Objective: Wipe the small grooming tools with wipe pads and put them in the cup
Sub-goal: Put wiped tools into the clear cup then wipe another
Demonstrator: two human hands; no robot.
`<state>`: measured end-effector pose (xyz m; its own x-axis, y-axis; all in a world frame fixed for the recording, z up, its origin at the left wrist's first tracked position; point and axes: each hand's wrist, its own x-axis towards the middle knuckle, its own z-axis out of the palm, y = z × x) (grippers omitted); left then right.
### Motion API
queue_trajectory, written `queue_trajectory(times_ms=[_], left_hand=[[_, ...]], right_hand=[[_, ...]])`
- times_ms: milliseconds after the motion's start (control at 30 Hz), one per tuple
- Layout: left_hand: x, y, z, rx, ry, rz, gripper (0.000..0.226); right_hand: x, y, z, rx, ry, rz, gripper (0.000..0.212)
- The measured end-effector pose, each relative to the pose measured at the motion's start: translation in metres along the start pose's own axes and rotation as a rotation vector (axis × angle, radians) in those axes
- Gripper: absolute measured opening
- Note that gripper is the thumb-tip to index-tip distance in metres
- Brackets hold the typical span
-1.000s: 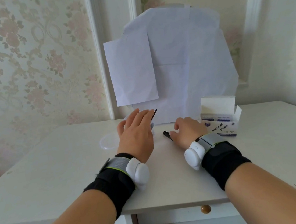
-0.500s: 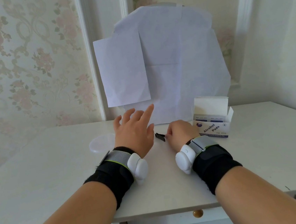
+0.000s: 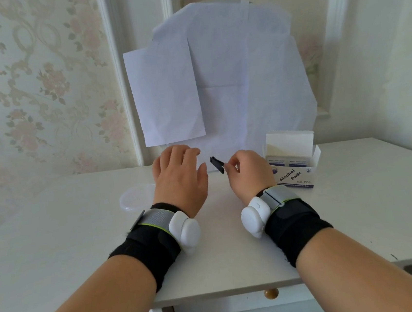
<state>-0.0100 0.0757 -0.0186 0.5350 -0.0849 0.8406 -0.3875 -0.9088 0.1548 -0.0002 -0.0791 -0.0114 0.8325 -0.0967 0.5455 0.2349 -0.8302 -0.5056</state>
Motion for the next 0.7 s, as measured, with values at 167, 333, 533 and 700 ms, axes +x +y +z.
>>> queue_trajectory(times_ms=[167, 333, 533, 700], left_hand=[[-0.002, 0.008, -0.011, -0.244, 0.095, 0.031, 0.031], [-0.007, 0.015, -0.025, -0.577, -0.013, -0.318, 0.026], [-0.008, 0.016, -0.033, -0.891, -0.1, -0.606, 0.021], [-0.009, 0.021, -0.035, -0.959, -0.088, -0.667, 0.012]], right_hand=[[-0.005, -0.008, 0.001, 0.166, 0.282, -0.185, 0.013], [-0.011, -0.018, 0.005, 0.178, 0.373, -0.392, 0.02], [-0.012, -0.021, 0.011, 0.143, 0.357, -0.52, 0.02], [-0.02, -0.026, 0.005, 0.48, 0.122, -0.269, 0.032]])
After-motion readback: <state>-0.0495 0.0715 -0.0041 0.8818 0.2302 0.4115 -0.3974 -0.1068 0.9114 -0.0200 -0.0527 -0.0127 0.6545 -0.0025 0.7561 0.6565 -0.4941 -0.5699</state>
